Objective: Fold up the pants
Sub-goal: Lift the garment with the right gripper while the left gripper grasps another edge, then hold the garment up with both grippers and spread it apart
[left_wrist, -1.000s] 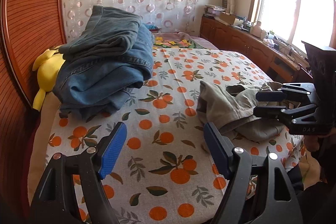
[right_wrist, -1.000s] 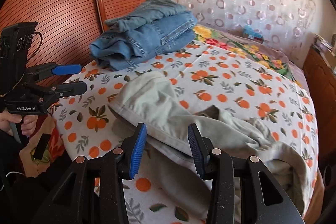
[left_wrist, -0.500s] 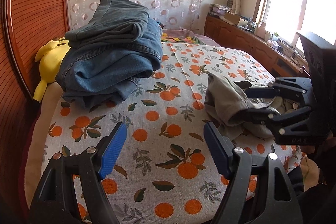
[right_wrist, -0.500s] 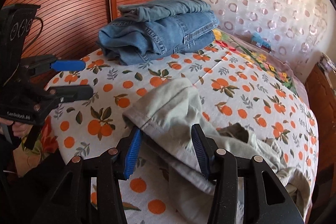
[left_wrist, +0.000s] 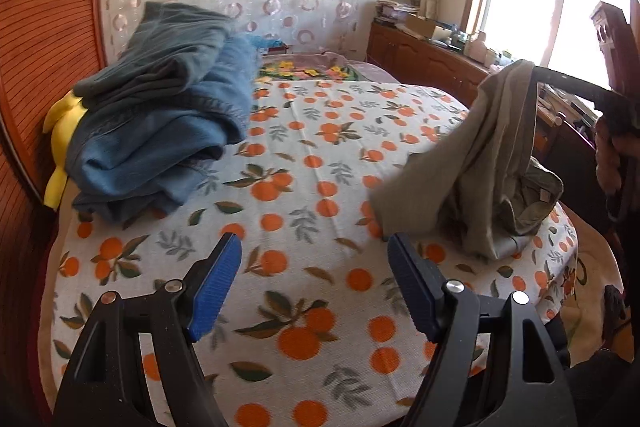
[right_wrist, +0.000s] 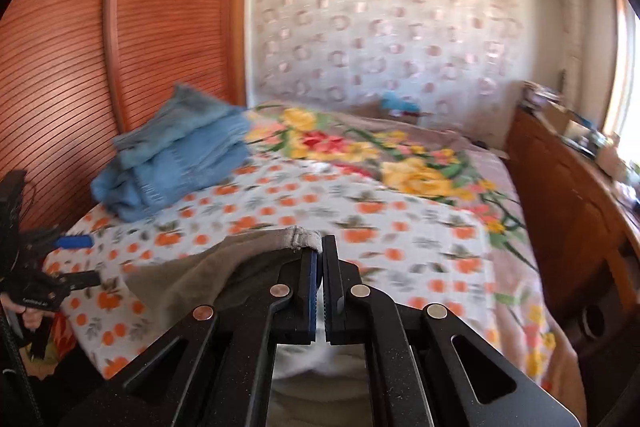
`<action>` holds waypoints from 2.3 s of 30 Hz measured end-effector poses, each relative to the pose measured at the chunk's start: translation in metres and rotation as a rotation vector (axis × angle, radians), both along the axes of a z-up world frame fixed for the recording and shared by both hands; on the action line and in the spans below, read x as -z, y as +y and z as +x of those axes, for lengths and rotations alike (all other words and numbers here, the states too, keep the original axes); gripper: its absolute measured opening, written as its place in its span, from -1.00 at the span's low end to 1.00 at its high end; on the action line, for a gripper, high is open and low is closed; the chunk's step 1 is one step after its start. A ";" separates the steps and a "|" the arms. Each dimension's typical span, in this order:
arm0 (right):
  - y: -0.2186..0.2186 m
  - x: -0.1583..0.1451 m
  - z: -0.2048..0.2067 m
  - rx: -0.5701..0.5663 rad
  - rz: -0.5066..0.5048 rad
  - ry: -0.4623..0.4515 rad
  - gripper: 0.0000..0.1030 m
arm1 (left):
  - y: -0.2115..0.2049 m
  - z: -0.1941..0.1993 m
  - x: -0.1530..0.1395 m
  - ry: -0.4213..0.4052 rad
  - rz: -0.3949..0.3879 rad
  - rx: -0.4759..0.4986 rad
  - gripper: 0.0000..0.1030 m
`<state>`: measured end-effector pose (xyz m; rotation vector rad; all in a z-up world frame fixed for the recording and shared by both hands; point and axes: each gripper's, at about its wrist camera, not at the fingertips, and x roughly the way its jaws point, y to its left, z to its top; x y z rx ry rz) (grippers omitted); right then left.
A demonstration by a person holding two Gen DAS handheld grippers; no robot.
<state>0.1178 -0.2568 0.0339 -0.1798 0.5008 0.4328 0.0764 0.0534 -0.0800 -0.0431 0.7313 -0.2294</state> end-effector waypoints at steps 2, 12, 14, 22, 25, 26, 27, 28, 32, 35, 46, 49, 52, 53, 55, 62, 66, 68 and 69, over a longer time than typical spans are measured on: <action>-0.033 -0.003 0.003 0.081 -0.007 -0.015 -0.96 | -0.014 0.005 -0.003 -0.003 0.006 0.027 0.49; -0.141 0.030 -0.006 0.342 0.001 0.050 -0.96 | -0.096 0.030 -0.017 -0.012 0.047 0.197 0.49; -0.143 0.040 -0.008 0.347 0.001 0.069 -0.96 | -0.111 0.036 -0.017 -0.003 0.048 0.230 0.49; -0.144 0.049 0.008 0.344 0.004 0.088 -0.96 | -0.165 0.053 -0.006 0.048 0.026 0.330 0.48; -0.148 0.047 0.006 0.337 0.003 0.090 -0.96 | -0.179 0.053 -0.004 0.065 -0.012 0.367 0.43; -0.148 0.048 0.006 0.335 0.003 0.090 -0.96 | -0.182 0.052 -0.003 0.070 -0.019 0.378 0.41; -0.149 0.045 0.003 0.333 0.004 0.089 -0.96 | -0.187 0.051 -0.001 0.077 -0.023 0.393 0.37; -0.149 0.044 0.002 0.331 0.005 0.089 -0.96 | -0.192 0.050 0.002 0.082 -0.021 0.409 0.32; -0.149 0.041 -0.001 0.323 0.010 0.085 -0.96 | -0.207 0.049 0.018 0.121 0.007 0.448 0.02; -0.146 0.041 -0.002 0.316 0.009 0.082 -0.96 | -0.212 0.049 0.025 0.148 0.008 0.468 -0.40; -0.127 0.024 -0.009 0.257 0.018 0.034 -0.96 | -0.160 0.054 -0.020 0.035 0.004 0.360 -0.88; -0.118 0.010 -0.013 0.222 0.038 0.006 -0.96 | -0.130 0.055 -0.049 -0.027 0.011 0.300 -0.88; -0.105 -0.003 -0.023 0.177 0.060 -0.026 -0.96 | -0.105 0.054 -0.076 -0.083 0.025 0.247 -0.88; -0.102 -0.006 -0.027 0.161 0.067 -0.036 -0.96 | -0.096 0.053 -0.086 -0.102 0.030 0.230 -0.88; -0.095 -0.014 -0.036 0.129 0.083 -0.058 -0.96 | -0.081 0.053 -0.100 -0.135 0.041 0.200 -0.88; -0.093 0.000 -0.047 0.102 0.076 -0.067 -0.96 | -0.063 0.066 -0.101 -0.129 0.093 0.143 -0.87; -0.104 0.029 -0.030 0.139 0.090 0.008 -0.96 | -0.063 0.076 -0.066 -0.048 0.090 0.138 -0.77; -0.108 0.047 -0.023 0.159 0.081 0.045 -0.96 | -0.065 0.077 -0.053 -0.017 0.082 0.139 -0.65; -0.110 0.057 -0.020 0.169 0.074 0.065 -0.96 | -0.066 0.076 -0.046 -0.005 0.079 0.142 -0.57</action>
